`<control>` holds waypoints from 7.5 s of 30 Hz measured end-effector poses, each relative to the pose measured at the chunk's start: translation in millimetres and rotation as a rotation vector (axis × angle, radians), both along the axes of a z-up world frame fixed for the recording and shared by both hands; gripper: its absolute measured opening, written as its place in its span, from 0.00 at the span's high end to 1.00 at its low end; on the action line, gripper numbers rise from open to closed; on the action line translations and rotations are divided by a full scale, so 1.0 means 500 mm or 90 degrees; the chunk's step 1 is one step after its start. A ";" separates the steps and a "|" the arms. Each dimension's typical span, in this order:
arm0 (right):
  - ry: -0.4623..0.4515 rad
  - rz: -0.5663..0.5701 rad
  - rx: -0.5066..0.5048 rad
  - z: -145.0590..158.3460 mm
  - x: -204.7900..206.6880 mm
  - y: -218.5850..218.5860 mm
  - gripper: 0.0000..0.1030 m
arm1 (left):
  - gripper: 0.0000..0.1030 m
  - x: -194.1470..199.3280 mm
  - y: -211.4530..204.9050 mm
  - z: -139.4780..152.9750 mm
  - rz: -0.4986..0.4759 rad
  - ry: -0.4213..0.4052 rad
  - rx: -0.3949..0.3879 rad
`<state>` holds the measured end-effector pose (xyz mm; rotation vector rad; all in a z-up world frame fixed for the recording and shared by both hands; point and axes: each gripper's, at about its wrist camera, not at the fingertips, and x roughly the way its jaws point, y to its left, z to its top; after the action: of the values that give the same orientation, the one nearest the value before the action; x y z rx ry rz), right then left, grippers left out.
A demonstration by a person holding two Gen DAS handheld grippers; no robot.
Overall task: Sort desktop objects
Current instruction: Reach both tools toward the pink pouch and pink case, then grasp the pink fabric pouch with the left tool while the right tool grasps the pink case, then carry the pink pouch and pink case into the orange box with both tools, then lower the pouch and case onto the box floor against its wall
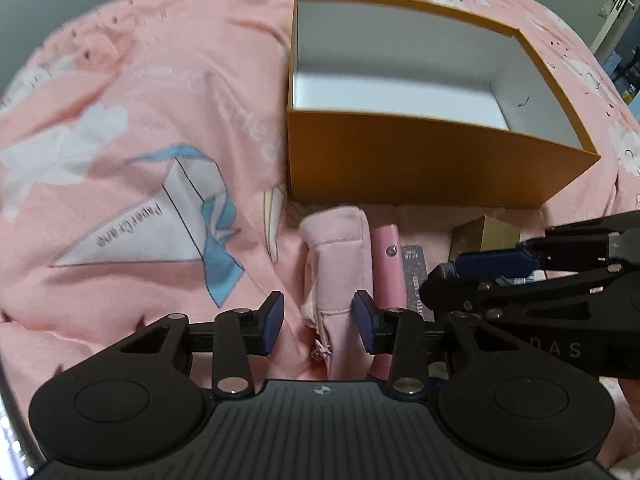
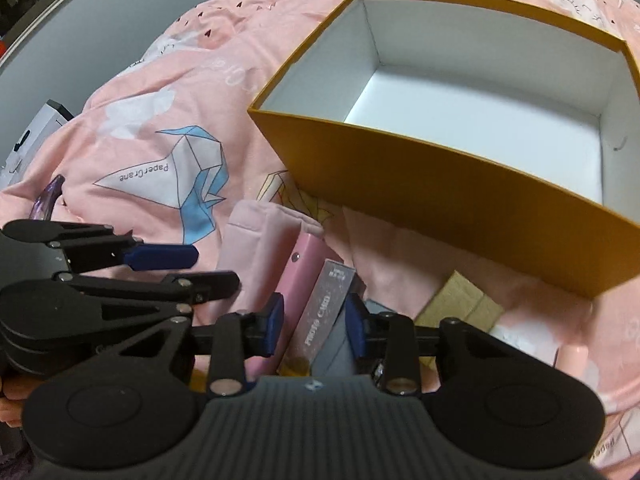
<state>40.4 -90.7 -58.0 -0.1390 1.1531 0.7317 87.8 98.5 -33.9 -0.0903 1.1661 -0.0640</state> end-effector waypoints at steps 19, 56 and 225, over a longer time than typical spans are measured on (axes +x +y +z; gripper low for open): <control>-0.003 0.039 0.006 -0.011 0.039 0.034 0.68 | 0.67 0.008 0.029 -0.001 -0.025 0.000 -0.016; 0.025 0.015 -0.051 -0.055 0.046 0.099 0.73 | 0.55 0.007 0.007 -0.041 -0.090 -0.009 -0.005; 0.123 -0.057 0.179 -0.053 0.354 -0.013 0.78 | 0.85 0.443 0.004 0.003 -0.068 0.259 -0.166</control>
<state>217.3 -97.1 -84.7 0.2224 1.2186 0.8330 309.0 100.7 -32.3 -0.2818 1.5642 -0.3038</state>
